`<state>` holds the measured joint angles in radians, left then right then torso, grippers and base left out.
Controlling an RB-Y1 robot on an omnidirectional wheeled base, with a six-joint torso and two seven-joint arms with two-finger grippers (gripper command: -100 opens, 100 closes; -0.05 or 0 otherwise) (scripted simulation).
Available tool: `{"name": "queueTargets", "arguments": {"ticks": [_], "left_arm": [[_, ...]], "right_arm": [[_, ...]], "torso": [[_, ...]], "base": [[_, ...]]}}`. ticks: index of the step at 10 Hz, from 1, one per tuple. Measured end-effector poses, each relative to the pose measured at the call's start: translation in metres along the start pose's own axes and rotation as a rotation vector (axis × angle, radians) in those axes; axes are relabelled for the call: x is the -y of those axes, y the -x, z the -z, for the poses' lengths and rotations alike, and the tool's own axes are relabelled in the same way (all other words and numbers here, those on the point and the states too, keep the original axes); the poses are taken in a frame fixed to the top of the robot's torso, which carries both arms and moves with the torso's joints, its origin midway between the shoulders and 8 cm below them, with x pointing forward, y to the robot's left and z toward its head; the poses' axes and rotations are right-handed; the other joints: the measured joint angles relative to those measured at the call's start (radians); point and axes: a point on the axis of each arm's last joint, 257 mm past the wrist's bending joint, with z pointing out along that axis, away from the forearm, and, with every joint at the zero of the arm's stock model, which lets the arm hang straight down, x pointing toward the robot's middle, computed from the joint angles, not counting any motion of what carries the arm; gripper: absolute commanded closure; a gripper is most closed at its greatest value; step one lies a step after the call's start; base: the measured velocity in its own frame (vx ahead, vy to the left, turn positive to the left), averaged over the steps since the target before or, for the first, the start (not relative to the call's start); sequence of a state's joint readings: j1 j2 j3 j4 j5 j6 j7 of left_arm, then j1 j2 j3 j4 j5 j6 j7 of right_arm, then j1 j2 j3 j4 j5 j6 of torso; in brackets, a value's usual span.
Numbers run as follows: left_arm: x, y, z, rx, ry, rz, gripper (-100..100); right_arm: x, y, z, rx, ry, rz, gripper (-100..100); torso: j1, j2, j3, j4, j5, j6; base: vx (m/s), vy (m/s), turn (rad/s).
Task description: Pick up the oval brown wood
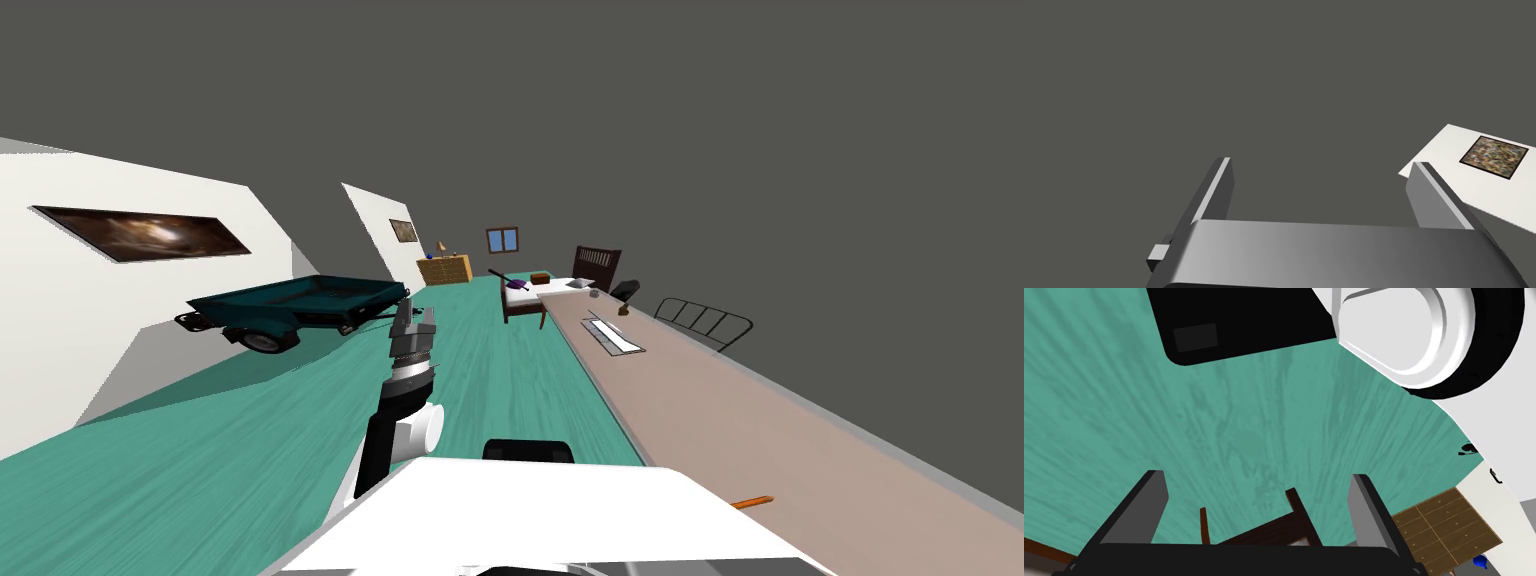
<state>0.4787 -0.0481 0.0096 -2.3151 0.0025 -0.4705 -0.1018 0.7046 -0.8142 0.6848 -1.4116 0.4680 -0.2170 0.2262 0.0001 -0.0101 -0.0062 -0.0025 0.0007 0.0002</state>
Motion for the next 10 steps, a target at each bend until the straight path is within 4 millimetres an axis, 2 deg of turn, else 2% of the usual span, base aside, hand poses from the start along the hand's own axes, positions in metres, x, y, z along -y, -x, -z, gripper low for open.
{"name": "queueTargets", "arguments": {"ticks": [1,4,6,8,10], "left_arm": [[0.0,0.0,0.0,0.0,0.0,0.0,0],[0.0,0.0,0.0,0.0,0.0,0.0,0],[0.0,0.0,0.0,0.0,0.0,0.0,0],[0.0,0.0,0.0,0.0,0.0,0.0,0],[0.0,0.0,0.0,0.0,0.0,0.0,0]], "right_arm": [[0.004,-0.007,0.0,-0.014,-0.009,0.007,-100],[0.032,-0.049,0.017,-0.118,-0.071,0.069,-100],[0.048,-0.063,0.026,-0.154,-0.096,0.089,-100],[0.08,-0.094,0.047,-0.235,-0.144,0.143,-100],[0.1,-0.109,0.065,-0.293,-0.182,0.187,-100]], "torso": [[0.0,0.004,0.002,0.001,0.0,0.0],[-0.001,0.003,0.002,0.001,0.0,0.0],[-0.001,0.007,0.004,0.002,0.0,0.0],[-0.005,0.002,0.002,0.001,-0.001,-0.001],[-0.005,0.001,0.001,0.001,-0.001,0.0]], "base": [[0.101,-0.037,0.042],[0.117,-0.02,0.033],[0.064,-0.021,0.021],[0.15,-0.074,0.05],[0.178,-0.091,0.047]]}}
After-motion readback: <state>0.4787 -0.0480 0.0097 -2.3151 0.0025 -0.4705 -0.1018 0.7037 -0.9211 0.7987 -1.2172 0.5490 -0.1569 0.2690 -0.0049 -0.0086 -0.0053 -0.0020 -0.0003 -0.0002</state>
